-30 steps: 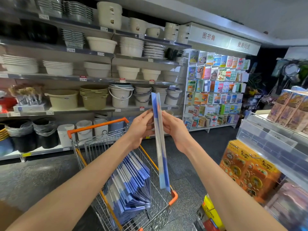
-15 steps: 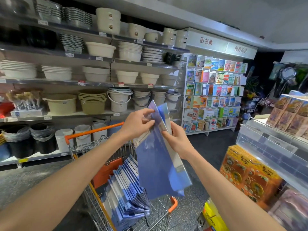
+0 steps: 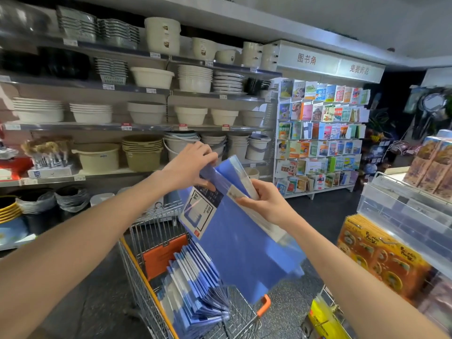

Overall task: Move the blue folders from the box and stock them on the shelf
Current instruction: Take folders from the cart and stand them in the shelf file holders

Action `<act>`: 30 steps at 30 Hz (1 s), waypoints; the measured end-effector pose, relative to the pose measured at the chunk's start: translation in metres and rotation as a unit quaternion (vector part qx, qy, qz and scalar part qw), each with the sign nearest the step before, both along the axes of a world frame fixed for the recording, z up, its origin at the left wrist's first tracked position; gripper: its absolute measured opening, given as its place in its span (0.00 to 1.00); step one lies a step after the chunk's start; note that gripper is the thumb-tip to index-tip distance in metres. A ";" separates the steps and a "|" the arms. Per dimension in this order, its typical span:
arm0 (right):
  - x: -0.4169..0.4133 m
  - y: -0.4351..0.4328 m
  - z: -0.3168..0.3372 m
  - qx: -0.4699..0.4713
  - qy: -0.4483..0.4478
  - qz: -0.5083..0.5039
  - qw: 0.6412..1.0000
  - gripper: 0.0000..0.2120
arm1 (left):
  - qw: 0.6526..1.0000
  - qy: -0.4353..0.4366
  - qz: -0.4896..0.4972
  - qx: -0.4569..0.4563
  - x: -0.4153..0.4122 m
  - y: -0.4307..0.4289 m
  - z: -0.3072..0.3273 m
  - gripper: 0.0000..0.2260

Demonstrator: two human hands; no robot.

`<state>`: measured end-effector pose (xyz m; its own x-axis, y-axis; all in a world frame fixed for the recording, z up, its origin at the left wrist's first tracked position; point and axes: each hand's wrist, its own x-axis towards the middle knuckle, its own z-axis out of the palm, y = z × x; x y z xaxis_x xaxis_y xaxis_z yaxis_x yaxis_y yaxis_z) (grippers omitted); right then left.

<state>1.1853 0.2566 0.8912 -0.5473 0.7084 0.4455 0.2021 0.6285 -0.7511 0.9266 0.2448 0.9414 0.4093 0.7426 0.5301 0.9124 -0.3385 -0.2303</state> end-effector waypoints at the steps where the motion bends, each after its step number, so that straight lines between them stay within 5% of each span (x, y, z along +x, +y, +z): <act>1: 0.002 0.003 0.002 0.020 -0.015 -0.007 1.000 0.10 | 0.999 -0.022 -0.008 -0.036 -0.001 -0.001 0.001 0.21; 7: 0.017 0.008 0.016 0.067 -0.073 -0.042 0.994 0.11 | 0.969 -0.112 -0.029 -0.220 -0.001 -0.004 -0.002 0.12; 12: 0.044 0.018 0.042 -0.018 -0.099 -0.043 0.994 0.18 | 0.960 -0.190 -0.031 -0.203 -0.004 -0.010 -0.003 0.09; 16: 0.084 0.032 0.048 0.013 -0.002 -0.182 0.983 0.21 | 0.944 -0.262 0.020 -0.201 -0.040 -0.019 -0.003 0.10; 24: 0.064 0.021 0.033 0.034 0.098 -0.398 0.911 0.22 | 0.937 -0.312 0.125 -0.090 -0.063 -0.030 -0.014 0.14; 30: 0.010 0.018 0.024 -0.173 0.245 -0.381 0.874 0.22 | 0.927 -0.345 0.123 0.083 0.009 -0.039 -0.045 0.16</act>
<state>1.1953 0.2744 0.9156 0.3399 0.9228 0.1815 0.0640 0.1698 -0.9834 0.9357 0.2054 0.8960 -0.2411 0.6530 0.7180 0.9064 -0.1129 0.4070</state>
